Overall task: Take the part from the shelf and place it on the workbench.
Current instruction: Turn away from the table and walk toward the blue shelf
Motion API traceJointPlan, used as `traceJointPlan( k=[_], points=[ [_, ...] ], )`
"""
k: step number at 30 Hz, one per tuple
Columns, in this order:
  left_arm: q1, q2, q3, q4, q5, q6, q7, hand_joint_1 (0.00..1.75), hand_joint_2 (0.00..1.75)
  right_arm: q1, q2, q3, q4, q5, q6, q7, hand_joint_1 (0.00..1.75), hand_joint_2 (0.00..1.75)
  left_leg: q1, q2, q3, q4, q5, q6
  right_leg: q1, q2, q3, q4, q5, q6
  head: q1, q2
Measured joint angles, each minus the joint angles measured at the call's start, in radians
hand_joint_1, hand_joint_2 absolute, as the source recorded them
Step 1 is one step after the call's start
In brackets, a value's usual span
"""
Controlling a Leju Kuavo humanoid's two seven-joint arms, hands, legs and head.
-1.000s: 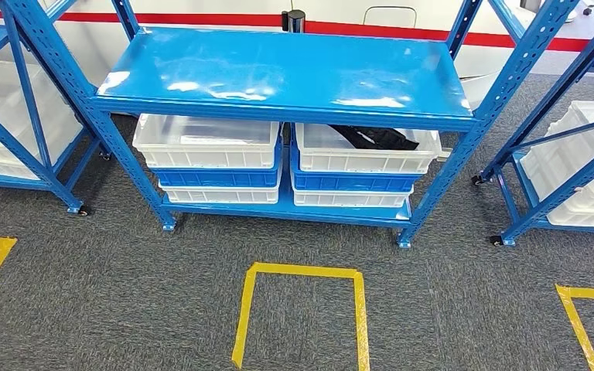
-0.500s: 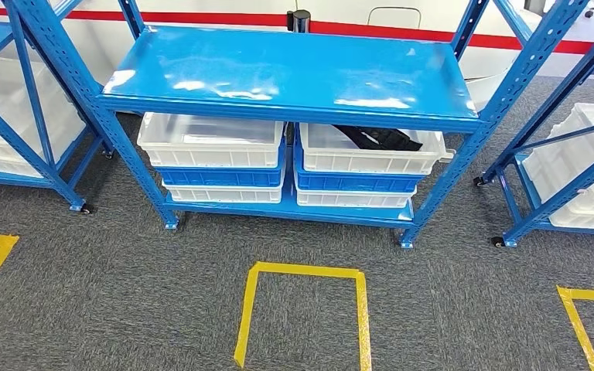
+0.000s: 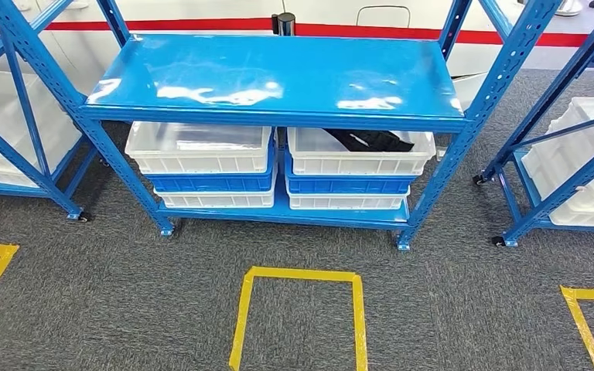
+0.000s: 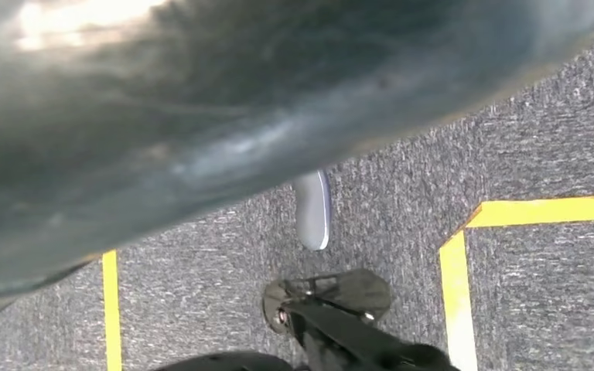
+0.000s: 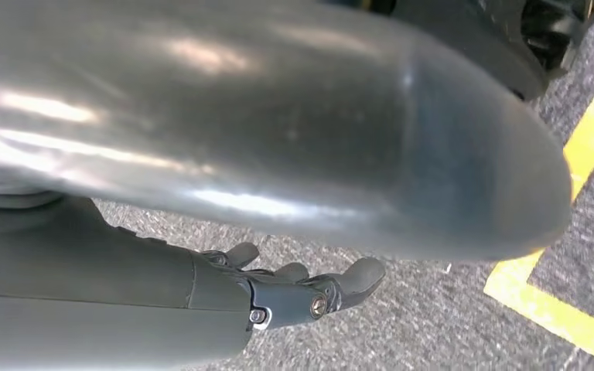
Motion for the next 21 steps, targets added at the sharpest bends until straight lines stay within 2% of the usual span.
traceJointPlan(
  k=[1, 2, 3, 4, 5, 7, 10, 11, 12, 14, 15, 16, 17, 19, 20, 21],
  points=[
    [0.001, 0.000, 0.000, 0.000, 0.000, 0.000, 0.000, 0.00, 0.00, 0.000, 0.000, 0.000, 0.000, 0.000, 0.000, 0.000, 0.00, 0.00, 0.002, 0.000, -0.009, 0.002, 0.017, -0.001, 0.000, 0.002, 0.006, 0.000, -0.004, 0.000, 0.000, 0.000],
    [0.001, 0.001, 0.000, 0.000, 0.000, 0.000, 0.000, 0.00, 0.00, 0.001, 0.000, 0.000, 0.000, 0.000, 0.000, 0.000, 0.00, 0.00, 0.004, 0.000, 0.003, -0.037, 0.051, -0.001, -0.001, 0.004, 0.013, 0.001, -0.009, 0.002, 0.000, 0.000],
    [0.001, 0.001, 0.000, 0.000, 0.001, 0.000, 0.000, 0.00, 0.00, 0.001, 0.000, 0.000, 0.000, 0.000, 0.000, 0.000, 0.00, 0.00, 0.006, 0.000, 0.030, -0.104, 0.095, -0.002, -0.002, 0.007, 0.022, 0.001, -0.016, 0.007, -0.001, 0.000],
    [0.001, 0.001, 0.000, 0.000, 0.001, 0.000, 0.000, 0.00, 0.00, 0.001, 0.000, 0.000, 0.000, 0.000, 0.000, 0.000, 0.00, 0.00, 0.007, 0.000, 0.058, -0.168, 0.123, -0.004, -0.002, 0.008, 0.026, 0.001, -0.022, 0.012, -0.002, 0.000],
    [0.000, 0.001, 0.000, 0.000, 0.002, 0.001, -0.001, 0.00, 0.00, 0.000, 0.000, 0.000, 0.000, 0.000, 0.000, 0.000, 0.00, 0.00, 0.007, -0.002, 0.084, -0.221, 0.139, -0.003, 0.000, 0.009, 0.028, 0.002, -0.029, 0.019, -0.004, 0.000],
    [-0.002, -0.001, 0.000, -0.001, 0.002, 0.001, -0.002, 0.00, 0.00, -0.003, 0.000, 0.000, 0.000, 0.001, 0.000, 0.000, 0.00, 0.00, 0.002, -0.005, 0.103, -0.256, 0.133, 0.003, 0.004, 0.010, 0.024, 0.000, -0.036, 0.032, -0.006, 0.000],
    [-0.001, -0.001, 0.000, -0.001, 0.004, 0.001, -0.003, 0.00, 0.00, -0.004, 0.000, 0.000, 0.000, 0.004, 0.000, 0.000, 0.00, 0.00, -0.001, -0.007, 0.106, -0.262, 0.128, 0.027, 0.001, 0.009, 0.023, 0.004, -0.042, 0.046, -0.002, 0.000],
    [0.000, -0.001, 0.000, -0.001, 0.005, 0.002, -0.003, 0.00, 0.00, -0.004, 0.000, 0.000, 0.000, 0.005, 0.000, 0.000, 0.00, 0.00, -0.001, -0.007, 0.108, -0.264, 0.127, 0.035, 0.002, 0.008, 0.009, 0.032, -0.054, 0.046, -0.001, 0.000],
    [0.000, 0.000, 0.000, -0.001, 0.006, 0.002, -0.004, 0.00, 0.00, -0.004, 0.001, 0.000, 0.000, 0.006, 0.000, -0.001, 0.00, 0.00, -0.001, -0.006, 0.111, -0.265, 0.125, 0.042, 0.003, 0.007, -0.018, 0.083, -0.073, 0.043, 0.001, 0.000],
    [-0.001, 0.001, 0.001, 0.000, 0.010, 0.003, -0.004, 0.00, 0.00, -0.004, 0.001, 0.000, 0.000, 0.008, 0.000, -0.001, 0.00, 0.00, -0.006, -0.004, 0.115, -0.265, 0.118, 0.054, 0.005, 0.006, -0.107, 0.227, -0.118, 0.034, 0.004, 0.000],
    [-0.001, 0.001, 0.001, 0.000, 0.012, 0.003, -0.004, 0.00, 0.00, -0.003, 0.001, 0.000, 0.000, 0.009, 0.000, -0.001, 0.00, 0.00, -0.009, -0.004, 0.119, -0.265, 0.114, 0.058, 0.006, 0.006, -0.146, 0.283, -0.128, 0.033, 0.004, 0.000],
    [-0.001, 0.001, 0.001, 0.000, 0.013, 0.003, -0.004, 0.00, 0.00, -0.001, 0.001, 0.000, 0.000, 0.010, 0.000, -0.002, 0.00, 0.00, -0.012, -0.005, 0.123, -0.265, 0.109, 0.060, 0.007, 0.006, -0.170, 0.305, -0.123, 0.037, 0.004, 0.000],
    [0.000, 0.001, 0.001, 0.000, 0.013, 0.003, -0.004, 0.00, 0.00, 0.001, 0.001, 0.000, 0.000, 0.010, 0.000, -0.002, 0.00, 0.00, -0.013, -0.007, 0.129, -0.265, 0.105, 0.061, 0.008, 0.006, -0.173, 0.285, -0.100, 0.043, 0.004, 0.000],
    [0.000, 0.000, 0.001, 0.000, 0.013, 0.002, -0.002, 0.00, 0.00, 0.001, 0.001, 0.000, 0.000, 0.010, 0.000, -0.002, 0.00, 0.00, -0.015, -0.011, 0.144, -0.266, 0.095, 0.059, 0.013, 0.005, -0.130, 0.152, -0.026, 0.051, 0.005, 0.000],
    [-0.001, 0.000, 0.001, -0.001, 0.013, 0.002, 0.000, 0.00, 0.00, 0.000, 0.001, 0.000, 0.000, 0.011, 0.000, -0.002, 0.00, 0.00, -0.017, -0.012, 0.150, -0.266, 0.088, 0.055, 0.017, 0.004, -0.105, 0.088, 0.003, 0.049, 0.005, 0.000],
    [-0.001, 0.000, 0.001, -0.001, 0.013, 0.001, 0.003, 0.00, 0.00, -0.001, 0.000, 0.000, 0.000, 0.011, 0.000, -0.002, 0.00, 0.00, -0.019, -0.013, 0.155, -0.266, 0.082, 0.050, 0.021, 0.003, -0.085, 0.045, 0.021, 0.043, 0.005, 0.000]
  ],
)
